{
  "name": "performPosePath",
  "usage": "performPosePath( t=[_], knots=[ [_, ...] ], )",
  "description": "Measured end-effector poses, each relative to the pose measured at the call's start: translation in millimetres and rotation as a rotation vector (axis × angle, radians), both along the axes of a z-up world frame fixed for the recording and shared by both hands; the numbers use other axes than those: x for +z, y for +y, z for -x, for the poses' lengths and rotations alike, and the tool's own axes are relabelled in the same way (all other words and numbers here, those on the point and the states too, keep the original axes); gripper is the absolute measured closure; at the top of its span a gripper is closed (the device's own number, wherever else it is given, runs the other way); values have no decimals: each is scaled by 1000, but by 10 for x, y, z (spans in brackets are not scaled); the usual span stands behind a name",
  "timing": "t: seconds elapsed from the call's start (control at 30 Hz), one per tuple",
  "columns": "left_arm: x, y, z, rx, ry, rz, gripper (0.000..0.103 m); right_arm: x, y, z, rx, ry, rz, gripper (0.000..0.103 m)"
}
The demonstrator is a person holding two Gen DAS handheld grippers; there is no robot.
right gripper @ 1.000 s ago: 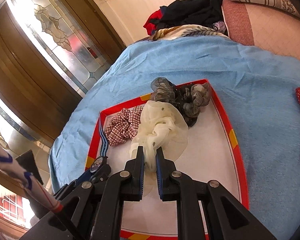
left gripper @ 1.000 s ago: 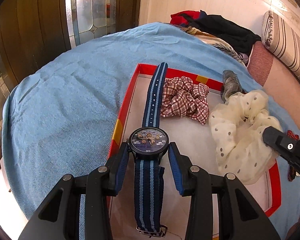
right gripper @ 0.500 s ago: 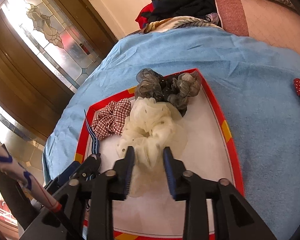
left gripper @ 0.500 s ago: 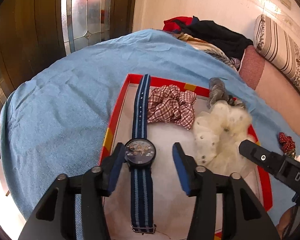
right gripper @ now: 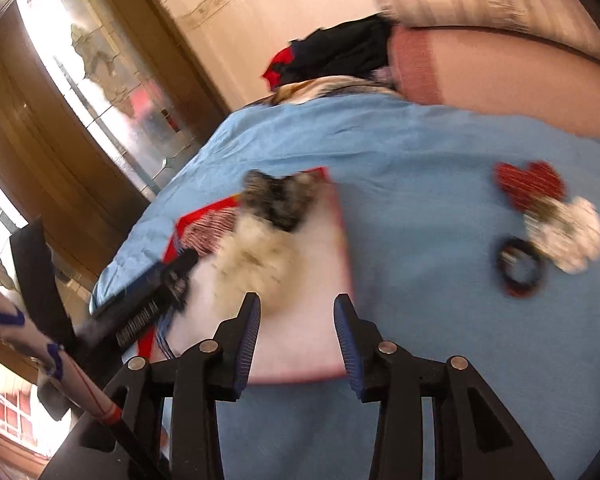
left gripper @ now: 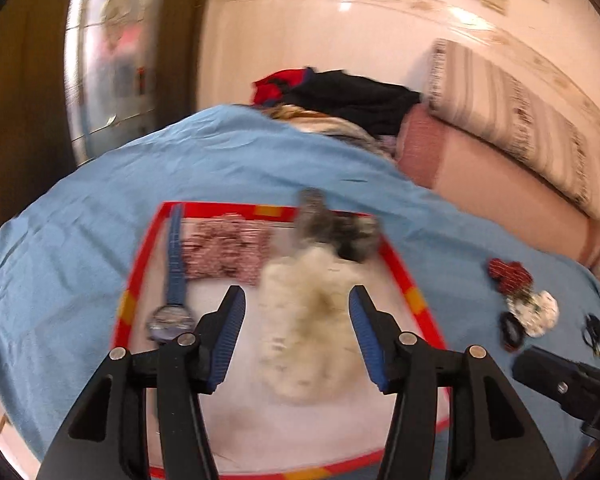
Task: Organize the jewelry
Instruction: 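Open the right tool to drop the cream scrunchie while the left tool releases the watch into the tray, then move both tools back toward the red bow clip and bracelets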
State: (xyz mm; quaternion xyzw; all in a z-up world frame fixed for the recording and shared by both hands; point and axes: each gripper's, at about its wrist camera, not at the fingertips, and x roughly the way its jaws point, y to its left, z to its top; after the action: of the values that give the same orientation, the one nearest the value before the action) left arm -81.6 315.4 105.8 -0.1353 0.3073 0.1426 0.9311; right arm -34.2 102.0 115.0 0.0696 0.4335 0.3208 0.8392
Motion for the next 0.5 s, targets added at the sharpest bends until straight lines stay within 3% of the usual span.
performPosePath(
  t=[0.2, 0.5],
  knots=[
    [-29, -536, 52, -142, 2, -1, 48, -161, -1002, 270, -149, 32, 11, 60],
    [-62, -1450, -80, -376, 84, 8, 48, -154, -2231, 153, -389, 55, -101, 60]
  ],
)
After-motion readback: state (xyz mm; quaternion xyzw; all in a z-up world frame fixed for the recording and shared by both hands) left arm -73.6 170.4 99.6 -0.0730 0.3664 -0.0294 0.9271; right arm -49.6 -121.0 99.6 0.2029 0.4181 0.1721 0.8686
